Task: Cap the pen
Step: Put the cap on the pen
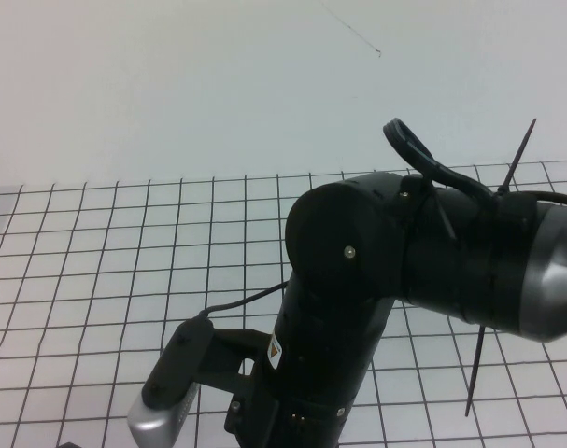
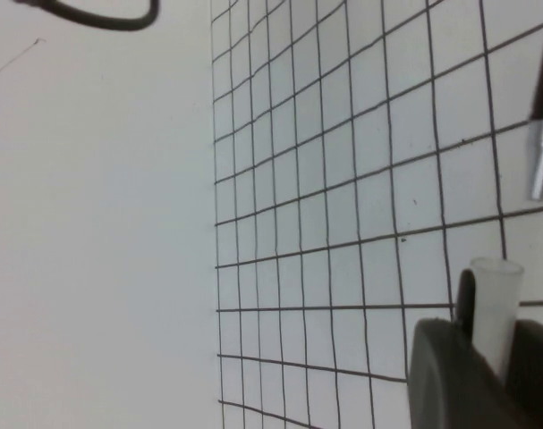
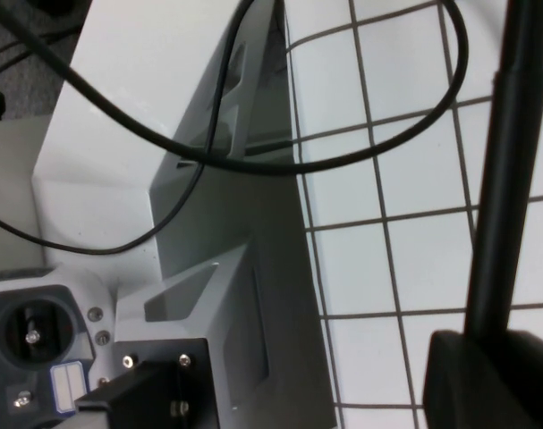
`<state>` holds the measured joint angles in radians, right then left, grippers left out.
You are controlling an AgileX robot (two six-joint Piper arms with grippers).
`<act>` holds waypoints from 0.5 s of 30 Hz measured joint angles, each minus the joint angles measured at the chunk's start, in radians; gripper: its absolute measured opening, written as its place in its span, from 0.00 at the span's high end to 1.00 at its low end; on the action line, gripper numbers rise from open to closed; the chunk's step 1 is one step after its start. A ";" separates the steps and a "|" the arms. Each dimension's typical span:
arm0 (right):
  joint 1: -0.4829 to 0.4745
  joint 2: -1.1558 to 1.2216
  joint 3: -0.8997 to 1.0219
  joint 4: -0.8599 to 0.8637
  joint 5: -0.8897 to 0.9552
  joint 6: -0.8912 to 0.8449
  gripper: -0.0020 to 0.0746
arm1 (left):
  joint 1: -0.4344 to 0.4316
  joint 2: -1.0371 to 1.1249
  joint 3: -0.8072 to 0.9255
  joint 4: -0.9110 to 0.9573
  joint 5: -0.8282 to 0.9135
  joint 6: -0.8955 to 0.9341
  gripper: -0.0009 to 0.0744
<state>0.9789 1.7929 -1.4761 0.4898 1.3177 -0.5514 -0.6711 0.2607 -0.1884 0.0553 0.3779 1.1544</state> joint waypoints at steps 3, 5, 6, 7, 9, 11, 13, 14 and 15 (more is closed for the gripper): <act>0.000 0.000 0.000 0.000 0.000 0.000 0.98 | 0.000 0.000 0.002 0.003 -0.002 0.019 0.88; 0.000 0.000 0.000 0.000 0.000 0.000 0.98 | 0.000 0.000 0.002 -0.004 -0.002 0.020 0.88; 0.000 0.000 0.000 0.000 0.000 -0.002 0.98 | 0.000 0.000 0.002 -0.006 -0.002 0.020 0.88; 0.000 0.000 0.000 0.000 0.000 -0.005 0.98 | 0.000 0.000 0.002 -0.006 -0.003 0.020 0.88; 0.000 0.000 0.000 0.000 -0.003 -0.008 0.98 | 0.000 0.000 0.002 -0.006 -0.003 0.023 0.88; 0.000 0.000 0.000 0.000 -0.007 -0.010 0.98 | 0.000 0.000 0.002 -0.006 -0.003 0.025 0.88; 0.000 0.000 0.000 -0.010 -0.016 -0.010 0.98 | 0.000 0.000 0.002 -0.006 0.007 0.025 0.88; 0.000 0.000 0.000 -0.013 -0.024 -0.010 0.98 | 0.000 0.000 0.002 -0.006 0.011 0.025 0.88; 0.000 0.000 0.000 -0.016 -0.031 -0.010 0.98 | 0.000 0.000 0.002 -0.008 0.011 0.025 0.88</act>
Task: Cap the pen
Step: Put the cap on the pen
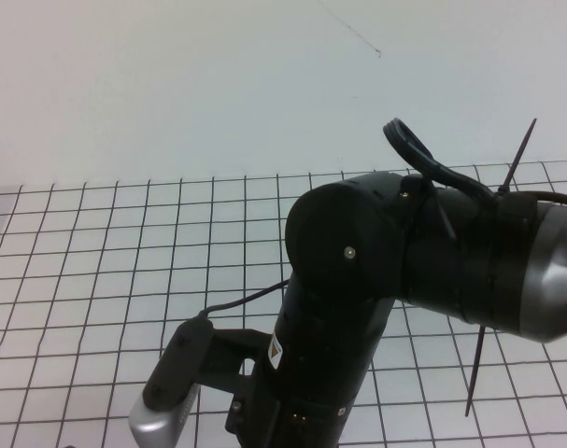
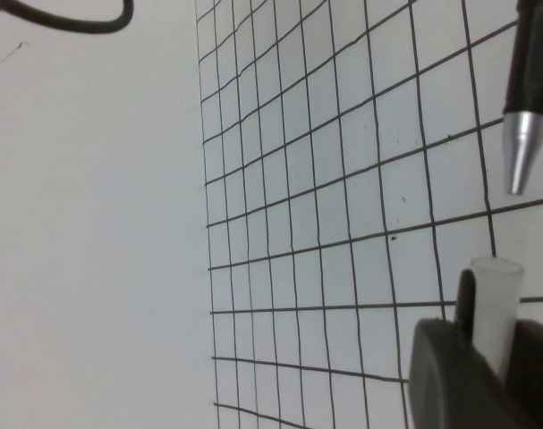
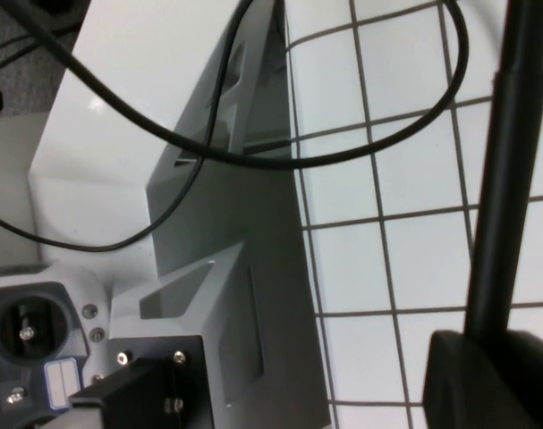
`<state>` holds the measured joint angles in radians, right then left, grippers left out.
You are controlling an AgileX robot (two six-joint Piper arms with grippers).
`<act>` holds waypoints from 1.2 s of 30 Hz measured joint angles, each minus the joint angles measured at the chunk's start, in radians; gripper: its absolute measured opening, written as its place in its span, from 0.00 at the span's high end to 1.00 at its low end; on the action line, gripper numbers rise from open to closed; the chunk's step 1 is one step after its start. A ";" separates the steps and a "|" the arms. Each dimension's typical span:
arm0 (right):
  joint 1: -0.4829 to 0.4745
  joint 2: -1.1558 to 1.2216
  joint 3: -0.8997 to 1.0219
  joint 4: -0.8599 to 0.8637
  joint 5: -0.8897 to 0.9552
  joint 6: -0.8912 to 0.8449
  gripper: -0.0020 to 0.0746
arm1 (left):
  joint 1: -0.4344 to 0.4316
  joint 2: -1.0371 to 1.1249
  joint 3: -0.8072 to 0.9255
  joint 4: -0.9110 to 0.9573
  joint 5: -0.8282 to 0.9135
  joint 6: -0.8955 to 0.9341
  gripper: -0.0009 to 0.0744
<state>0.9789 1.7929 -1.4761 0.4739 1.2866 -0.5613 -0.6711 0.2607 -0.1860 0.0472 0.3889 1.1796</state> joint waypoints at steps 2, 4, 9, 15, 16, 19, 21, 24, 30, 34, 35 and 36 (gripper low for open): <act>0.000 0.000 0.000 -0.003 -0.009 0.000 0.98 | 0.000 0.000 0.000 -0.009 0.000 0.000 0.88; 0.000 0.000 0.000 -0.003 -0.009 -0.002 0.98 | 0.000 0.000 0.000 -0.014 0.000 0.000 0.88; 0.000 0.000 0.000 -0.003 -0.020 -0.002 0.98 | 0.000 0.000 0.004 -0.020 0.000 0.002 0.88; 0.000 0.000 -0.014 0.000 -0.022 -0.002 0.98 | 0.000 0.000 0.030 -0.067 -0.014 0.102 0.88; 0.000 0.000 -0.016 0.000 -0.022 -0.002 0.98 | 0.000 0.000 0.030 -0.081 -0.031 0.107 0.88; 0.000 0.009 -0.016 0.014 -0.019 -0.002 0.98 | 0.000 0.000 0.031 -0.092 -0.051 0.107 0.88; 0.000 0.020 -0.017 0.016 -0.018 -0.002 0.98 | 0.000 0.000 0.031 -0.092 -0.051 0.107 0.88; 0.000 0.042 -0.018 0.030 -0.016 -0.002 0.98 | 0.000 0.000 0.031 -0.092 -0.051 0.107 0.88; 0.000 0.060 -0.023 0.043 -0.010 -0.002 0.98 | 0.000 0.000 0.039 -0.092 -0.051 0.109 0.88; 0.000 0.060 -0.023 0.041 0.006 -0.002 0.98 | 0.000 0.000 0.043 -0.092 -0.030 0.115 0.88; 0.000 0.060 -0.023 0.041 0.006 -0.002 0.98 | 0.000 0.000 0.043 -0.092 -0.029 0.117 0.88; 0.000 0.061 -0.023 0.037 0.006 -0.002 0.98 | 0.000 0.000 0.043 -0.092 -0.029 0.117 0.88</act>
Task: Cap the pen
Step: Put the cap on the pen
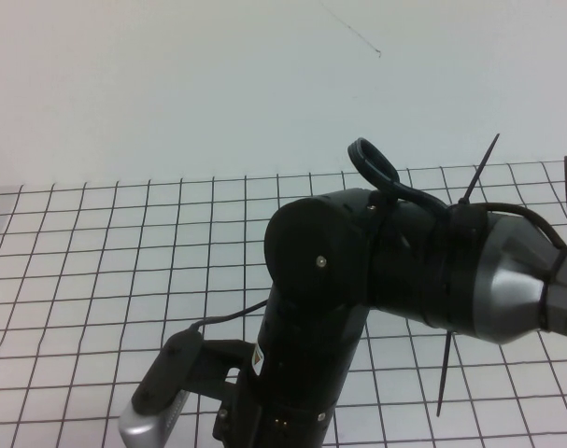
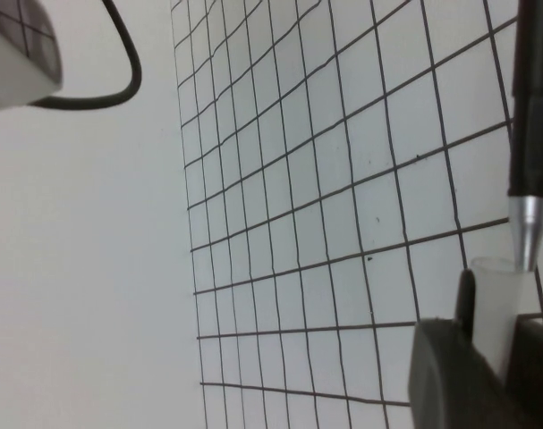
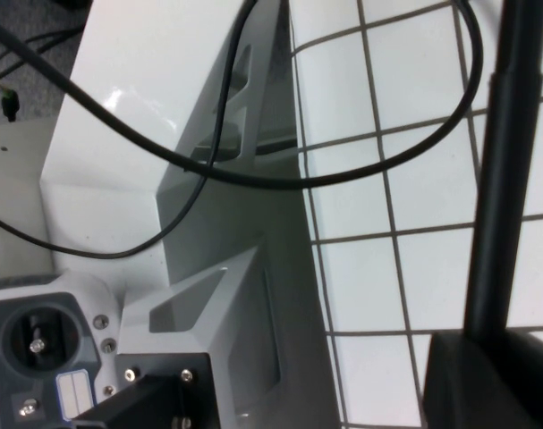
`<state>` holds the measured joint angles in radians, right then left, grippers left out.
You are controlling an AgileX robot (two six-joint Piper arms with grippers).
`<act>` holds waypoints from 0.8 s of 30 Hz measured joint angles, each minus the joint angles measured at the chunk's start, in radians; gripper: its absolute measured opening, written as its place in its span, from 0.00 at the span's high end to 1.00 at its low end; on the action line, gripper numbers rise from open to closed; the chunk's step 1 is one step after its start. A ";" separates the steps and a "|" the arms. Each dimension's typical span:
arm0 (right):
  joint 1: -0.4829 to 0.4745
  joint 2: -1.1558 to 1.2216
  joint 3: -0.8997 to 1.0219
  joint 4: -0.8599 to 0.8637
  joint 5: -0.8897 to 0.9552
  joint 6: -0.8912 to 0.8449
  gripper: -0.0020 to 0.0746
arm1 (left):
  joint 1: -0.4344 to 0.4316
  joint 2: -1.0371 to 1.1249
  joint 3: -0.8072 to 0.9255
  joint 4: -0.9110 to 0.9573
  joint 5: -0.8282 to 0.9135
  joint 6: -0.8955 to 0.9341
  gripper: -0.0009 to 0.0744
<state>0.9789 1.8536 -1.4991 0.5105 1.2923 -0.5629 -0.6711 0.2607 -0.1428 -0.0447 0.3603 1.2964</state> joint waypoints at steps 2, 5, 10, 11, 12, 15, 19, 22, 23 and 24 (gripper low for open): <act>0.000 0.000 0.000 -0.016 0.002 0.000 0.98 | 0.000 0.000 0.000 0.000 0.000 0.000 0.88; 0.000 0.000 0.000 -0.020 0.007 0.000 0.98 | 0.000 0.000 0.002 0.000 0.002 0.001 0.88; 0.000 0.000 0.000 -0.018 0.013 0.000 0.98 | 0.000 0.000 0.002 0.000 0.002 0.002 0.88; 0.000 0.000 0.000 -0.018 0.013 0.000 0.98 | 0.000 0.000 0.002 0.000 0.002 0.002 0.88; 0.000 0.000 0.000 -0.018 0.013 0.000 0.98 | 0.000 0.000 0.002 0.000 0.002 0.002 0.88; 0.000 0.000 0.000 0.002 0.015 0.000 0.98 | 0.000 0.000 0.002 -0.005 0.002 0.002 0.88; 0.000 0.000 0.000 0.006 0.026 0.000 0.98 | 0.000 0.000 0.002 -0.009 0.002 0.000 0.88; 0.000 0.000 0.000 0.006 0.026 -0.011 0.98 | 0.000 0.000 0.002 -0.009 0.002 0.000 0.88; 0.000 0.000 0.000 0.003 0.026 -0.011 0.98 | 0.000 0.000 0.002 -0.009 0.002 0.000 0.88; 0.000 0.000 0.000 0.000 0.026 -0.011 0.98 | 0.000 0.000 0.004 -0.009 0.000 0.000 0.88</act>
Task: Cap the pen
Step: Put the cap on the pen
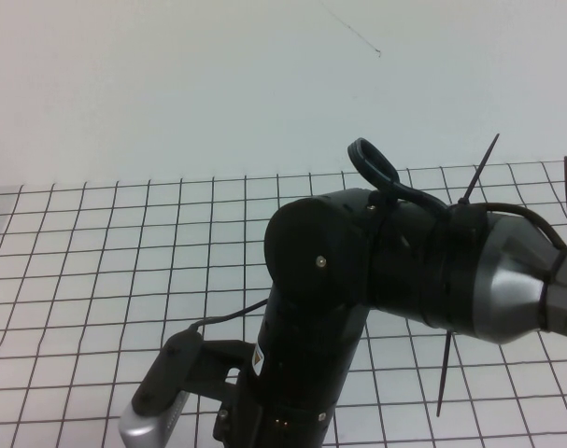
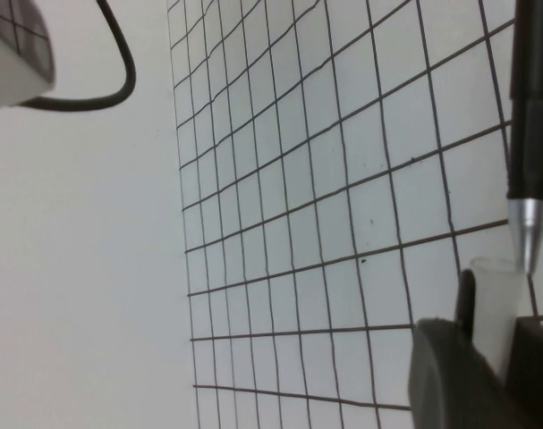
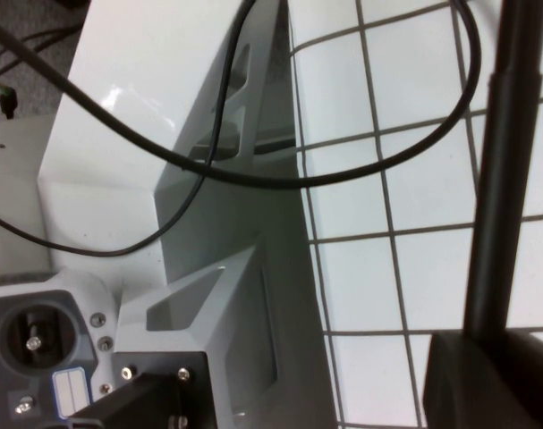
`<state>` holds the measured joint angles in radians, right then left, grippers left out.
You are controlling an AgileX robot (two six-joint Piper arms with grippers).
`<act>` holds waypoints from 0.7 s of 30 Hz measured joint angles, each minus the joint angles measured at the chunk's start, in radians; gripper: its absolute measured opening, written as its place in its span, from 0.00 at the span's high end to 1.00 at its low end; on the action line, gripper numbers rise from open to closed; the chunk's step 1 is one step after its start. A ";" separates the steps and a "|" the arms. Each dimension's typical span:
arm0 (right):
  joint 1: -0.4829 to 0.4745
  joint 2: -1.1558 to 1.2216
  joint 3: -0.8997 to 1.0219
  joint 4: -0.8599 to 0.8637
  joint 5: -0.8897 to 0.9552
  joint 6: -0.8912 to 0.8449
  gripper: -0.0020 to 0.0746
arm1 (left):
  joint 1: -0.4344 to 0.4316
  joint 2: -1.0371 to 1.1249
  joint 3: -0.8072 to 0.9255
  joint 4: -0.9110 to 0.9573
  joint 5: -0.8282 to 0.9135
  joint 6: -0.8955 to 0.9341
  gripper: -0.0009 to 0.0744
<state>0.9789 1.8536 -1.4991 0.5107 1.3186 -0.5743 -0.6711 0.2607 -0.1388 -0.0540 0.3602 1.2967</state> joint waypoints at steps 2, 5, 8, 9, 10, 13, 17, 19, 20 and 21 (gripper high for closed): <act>0.000 -0.002 0.000 -0.016 0.000 0.004 0.98 | 0.000 0.000 0.004 0.000 0.000 0.000 0.88; 0.000 0.000 0.000 -0.025 0.000 0.004 0.98 | 0.000 0.000 0.004 0.000 0.000 0.000 0.88; 0.000 0.000 0.000 -0.030 0.000 0.004 0.98 | 0.000 0.000 0.004 0.002 0.003 0.000 0.88; -0.002 -0.002 0.000 -0.030 0.000 0.004 0.98 | 0.000 0.000 0.004 0.002 0.006 0.000 0.88; -0.002 -0.002 0.000 -0.030 0.000 0.004 0.98 | 0.000 0.000 0.004 0.002 0.007 0.000 0.88; -0.002 -0.002 0.000 -0.030 0.000 0.006 0.98 | 0.000 0.000 0.004 0.004 0.011 0.000 0.88; -0.002 -0.004 0.000 -0.030 0.002 0.039 0.98 | 0.000 0.000 0.006 0.004 0.011 0.000 0.88; -0.002 -0.004 0.000 -0.030 0.002 0.039 0.98 | 0.000 0.000 0.008 0.008 0.013 -0.003 0.88; -0.002 -0.004 0.000 -0.030 0.002 0.041 0.98 | 0.000 0.000 0.009 0.018 0.013 -0.003 0.88; -0.002 -0.004 0.004 -0.030 0.002 0.041 0.98 | 0.000 0.000 0.011 0.030 0.013 -0.013 0.88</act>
<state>0.9770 1.8498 -1.4951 0.4811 1.3202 -0.5332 -0.6711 0.2607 -0.1282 -0.0243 0.3732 1.2841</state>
